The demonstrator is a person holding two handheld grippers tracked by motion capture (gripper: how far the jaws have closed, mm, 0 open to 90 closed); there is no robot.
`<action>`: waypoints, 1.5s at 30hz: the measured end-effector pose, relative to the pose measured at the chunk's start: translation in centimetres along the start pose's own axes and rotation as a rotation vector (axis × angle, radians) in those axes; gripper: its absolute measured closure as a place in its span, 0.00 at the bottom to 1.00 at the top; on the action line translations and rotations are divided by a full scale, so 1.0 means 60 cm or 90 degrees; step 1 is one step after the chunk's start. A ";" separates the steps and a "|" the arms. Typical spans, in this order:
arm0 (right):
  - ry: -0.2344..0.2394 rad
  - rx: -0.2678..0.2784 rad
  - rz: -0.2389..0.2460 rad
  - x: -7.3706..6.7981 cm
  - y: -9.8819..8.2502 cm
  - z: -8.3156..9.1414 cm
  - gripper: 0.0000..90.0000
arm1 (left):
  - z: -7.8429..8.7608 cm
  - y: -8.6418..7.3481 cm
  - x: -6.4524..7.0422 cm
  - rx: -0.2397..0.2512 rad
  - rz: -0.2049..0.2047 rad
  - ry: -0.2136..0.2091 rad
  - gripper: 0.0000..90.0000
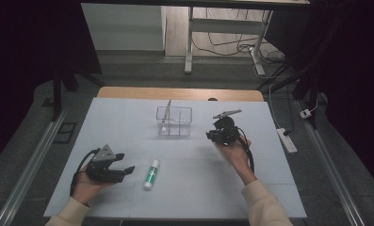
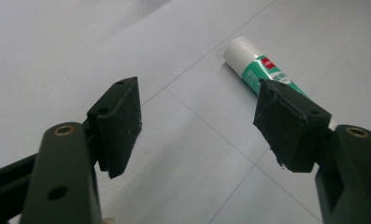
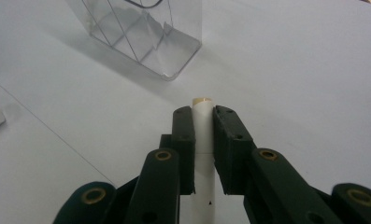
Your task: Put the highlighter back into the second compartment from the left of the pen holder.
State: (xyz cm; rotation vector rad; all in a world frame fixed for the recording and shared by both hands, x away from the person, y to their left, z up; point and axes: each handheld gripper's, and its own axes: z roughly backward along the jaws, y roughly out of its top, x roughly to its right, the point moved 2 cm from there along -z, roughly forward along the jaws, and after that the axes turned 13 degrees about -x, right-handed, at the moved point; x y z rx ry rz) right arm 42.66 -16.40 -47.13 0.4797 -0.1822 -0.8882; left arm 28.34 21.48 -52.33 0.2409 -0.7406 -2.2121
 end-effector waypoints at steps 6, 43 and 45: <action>0.011 0.022 -0.006 0.002 0.002 0.012 0.87 | 0.000 0.000 -0.001 0.000 0.000 0.000 0.36; 0.037 0.145 0.014 -0.019 0.037 0.062 0.87 | 0.000 0.000 -0.001 0.000 0.000 0.000 0.35; 0.038 0.151 0.015 -0.021 0.041 0.065 0.87 | 0.000 0.000 -0.001 0.000 0.000 0.000 0.36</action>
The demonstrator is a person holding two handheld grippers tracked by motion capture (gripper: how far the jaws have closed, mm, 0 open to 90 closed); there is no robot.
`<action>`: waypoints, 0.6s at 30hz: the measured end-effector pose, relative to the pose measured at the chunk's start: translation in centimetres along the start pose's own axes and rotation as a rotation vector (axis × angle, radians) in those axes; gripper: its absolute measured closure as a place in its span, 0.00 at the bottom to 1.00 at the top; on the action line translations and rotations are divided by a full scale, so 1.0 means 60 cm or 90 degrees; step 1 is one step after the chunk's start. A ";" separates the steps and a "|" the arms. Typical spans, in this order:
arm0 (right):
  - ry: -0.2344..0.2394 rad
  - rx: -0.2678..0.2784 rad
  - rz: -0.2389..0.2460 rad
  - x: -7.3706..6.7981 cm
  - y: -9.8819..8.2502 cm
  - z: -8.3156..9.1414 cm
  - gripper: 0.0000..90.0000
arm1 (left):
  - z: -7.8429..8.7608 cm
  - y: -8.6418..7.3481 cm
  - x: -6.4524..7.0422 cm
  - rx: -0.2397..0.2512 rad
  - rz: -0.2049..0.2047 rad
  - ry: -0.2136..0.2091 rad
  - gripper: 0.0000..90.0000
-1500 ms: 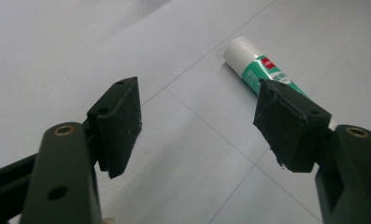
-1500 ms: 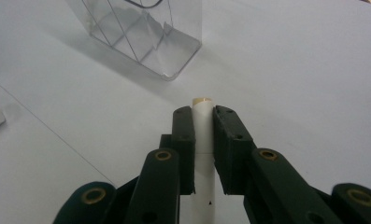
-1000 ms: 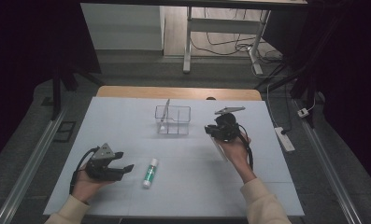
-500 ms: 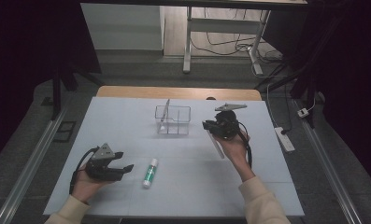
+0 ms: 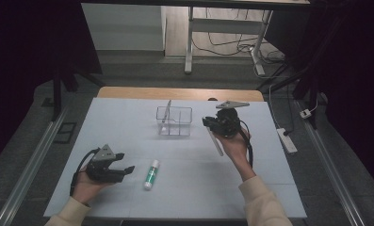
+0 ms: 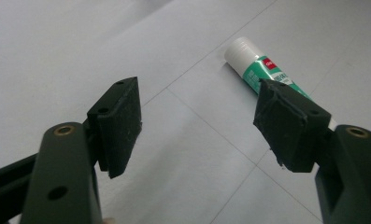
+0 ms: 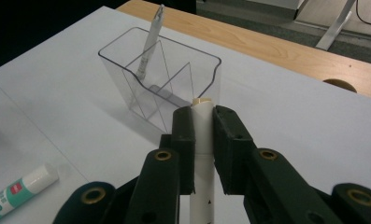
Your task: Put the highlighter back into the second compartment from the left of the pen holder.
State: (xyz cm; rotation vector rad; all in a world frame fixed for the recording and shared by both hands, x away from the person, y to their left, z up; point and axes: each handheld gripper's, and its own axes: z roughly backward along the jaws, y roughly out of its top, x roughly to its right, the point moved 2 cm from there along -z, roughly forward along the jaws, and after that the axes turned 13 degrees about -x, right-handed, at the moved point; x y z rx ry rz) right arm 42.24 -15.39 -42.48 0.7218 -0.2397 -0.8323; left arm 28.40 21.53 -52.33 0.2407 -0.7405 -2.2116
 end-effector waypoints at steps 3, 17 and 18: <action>0.001 0.007 0.003 -0.003 0.006 0.002 0.87 | 0.000 0.000 0.000 0.000 0.000 0.000 0.36; 0.017 0.042 -0.009 -0.004 0.027 0.006 0.87 | -0.001 0.000 -0.001 -0.001 0.001 0.000 0.35; 0.025 0.045 -0.012 -0.005 0.029 0.008 0.87 | -0.001 0.000 -0.001 -0.002 0.001 0.000 0.35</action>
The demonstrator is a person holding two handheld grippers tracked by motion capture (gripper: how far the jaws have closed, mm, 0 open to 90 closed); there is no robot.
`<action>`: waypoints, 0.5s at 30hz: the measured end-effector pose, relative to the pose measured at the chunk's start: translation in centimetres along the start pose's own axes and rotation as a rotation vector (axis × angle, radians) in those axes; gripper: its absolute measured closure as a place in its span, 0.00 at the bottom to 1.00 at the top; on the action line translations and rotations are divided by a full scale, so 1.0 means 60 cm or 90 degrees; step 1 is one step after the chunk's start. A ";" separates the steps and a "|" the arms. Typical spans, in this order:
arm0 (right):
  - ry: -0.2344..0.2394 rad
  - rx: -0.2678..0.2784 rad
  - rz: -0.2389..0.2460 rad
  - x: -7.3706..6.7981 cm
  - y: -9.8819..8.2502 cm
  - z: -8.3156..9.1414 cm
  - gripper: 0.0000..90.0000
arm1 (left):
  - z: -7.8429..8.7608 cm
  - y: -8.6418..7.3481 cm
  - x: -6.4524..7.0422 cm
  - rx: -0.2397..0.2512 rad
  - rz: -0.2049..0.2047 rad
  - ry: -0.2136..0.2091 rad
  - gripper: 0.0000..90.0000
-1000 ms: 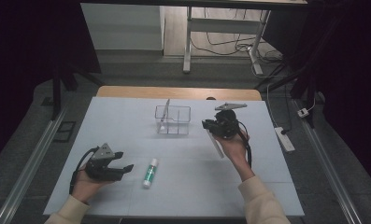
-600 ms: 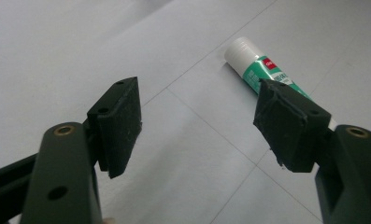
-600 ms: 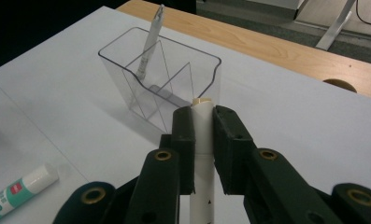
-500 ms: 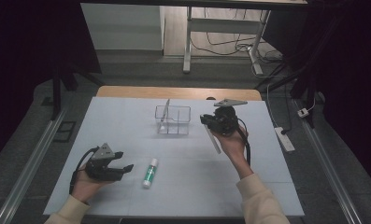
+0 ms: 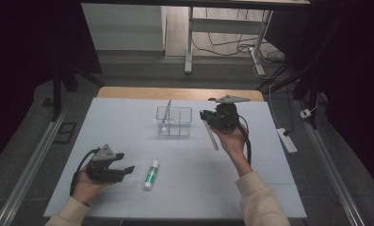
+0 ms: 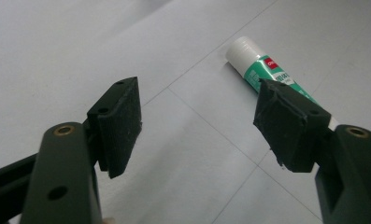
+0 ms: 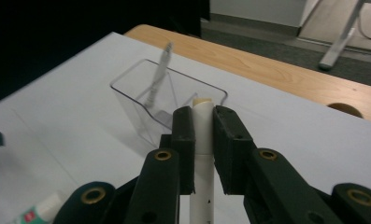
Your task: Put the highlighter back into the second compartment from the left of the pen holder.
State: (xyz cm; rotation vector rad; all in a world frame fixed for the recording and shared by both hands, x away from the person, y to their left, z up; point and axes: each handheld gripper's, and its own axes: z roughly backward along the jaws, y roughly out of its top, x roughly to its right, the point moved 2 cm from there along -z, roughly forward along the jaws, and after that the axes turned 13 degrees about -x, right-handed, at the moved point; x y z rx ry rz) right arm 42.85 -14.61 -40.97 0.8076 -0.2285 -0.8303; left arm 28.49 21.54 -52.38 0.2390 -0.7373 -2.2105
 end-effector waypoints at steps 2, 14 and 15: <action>-0.001 0.008 0.002 -0.002 0.004 0.002 0.87 | 0.000 0.000 0.000 0.000 0.000 0.000 0.36; -0.001 0.037 0.008 -0.009 0.023 0.006 0.87 | 0.000 0.000 0.000 0.000 0.000 0.000 0.36; 0.000 0.038 0.009 -0.010 0.024 0.006 0.87 | 0.000 0.000 0.000 0.000 0.000 -0.001 0.35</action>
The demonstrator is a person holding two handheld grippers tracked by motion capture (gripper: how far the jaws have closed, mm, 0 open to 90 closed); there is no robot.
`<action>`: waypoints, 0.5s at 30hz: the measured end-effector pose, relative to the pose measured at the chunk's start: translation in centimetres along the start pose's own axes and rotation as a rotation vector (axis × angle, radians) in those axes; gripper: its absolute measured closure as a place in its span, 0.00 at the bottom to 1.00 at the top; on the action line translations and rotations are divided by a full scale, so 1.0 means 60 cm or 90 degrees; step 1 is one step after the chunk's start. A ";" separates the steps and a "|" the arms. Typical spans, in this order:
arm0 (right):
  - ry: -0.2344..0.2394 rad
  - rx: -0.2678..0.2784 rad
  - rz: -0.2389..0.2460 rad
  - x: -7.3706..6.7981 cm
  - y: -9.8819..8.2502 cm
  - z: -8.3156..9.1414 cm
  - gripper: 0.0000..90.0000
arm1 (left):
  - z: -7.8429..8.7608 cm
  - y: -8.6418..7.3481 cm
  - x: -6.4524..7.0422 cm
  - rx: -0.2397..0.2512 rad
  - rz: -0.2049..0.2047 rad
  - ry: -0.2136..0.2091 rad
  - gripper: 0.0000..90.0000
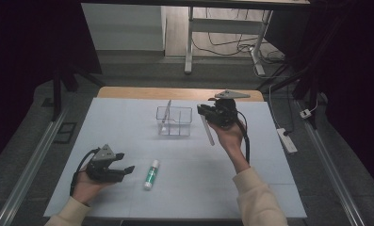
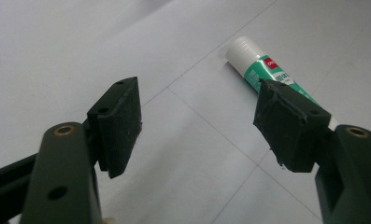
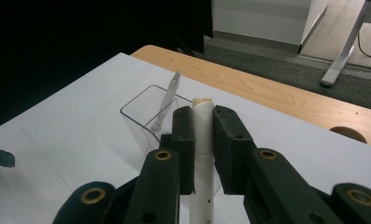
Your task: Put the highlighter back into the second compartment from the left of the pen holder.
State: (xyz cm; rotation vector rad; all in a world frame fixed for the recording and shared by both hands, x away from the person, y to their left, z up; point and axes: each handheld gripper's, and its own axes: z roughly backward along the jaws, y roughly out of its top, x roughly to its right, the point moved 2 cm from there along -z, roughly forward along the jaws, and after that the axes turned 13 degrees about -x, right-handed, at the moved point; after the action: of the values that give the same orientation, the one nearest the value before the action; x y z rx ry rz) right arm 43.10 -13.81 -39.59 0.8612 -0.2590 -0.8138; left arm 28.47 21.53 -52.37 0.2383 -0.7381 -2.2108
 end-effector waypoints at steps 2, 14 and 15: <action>0.000 0.005 0.001 0.000 0.002 0.001 0.87 | 0.000 0.000 0.000 0.000 0.000 0.000 0.36; -0.001 0.027 0.002 -0.004 0.015 -0.002 0.87 | 0.000 0.000 0.000 0.001 0.000 0.000 0.35; -0.002 0.026 0.003 -0.004 0.016 -0.002 0.87 | 0.000 0.000 0.000 0.001 0.000 -0.001 0.36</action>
State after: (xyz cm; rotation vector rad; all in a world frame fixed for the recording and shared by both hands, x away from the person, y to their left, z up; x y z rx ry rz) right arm 43.52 -13.18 -38.90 0.8980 -0.2815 -0.8074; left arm 28.48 21.55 -52.36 0.2376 -0.7397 -2.2103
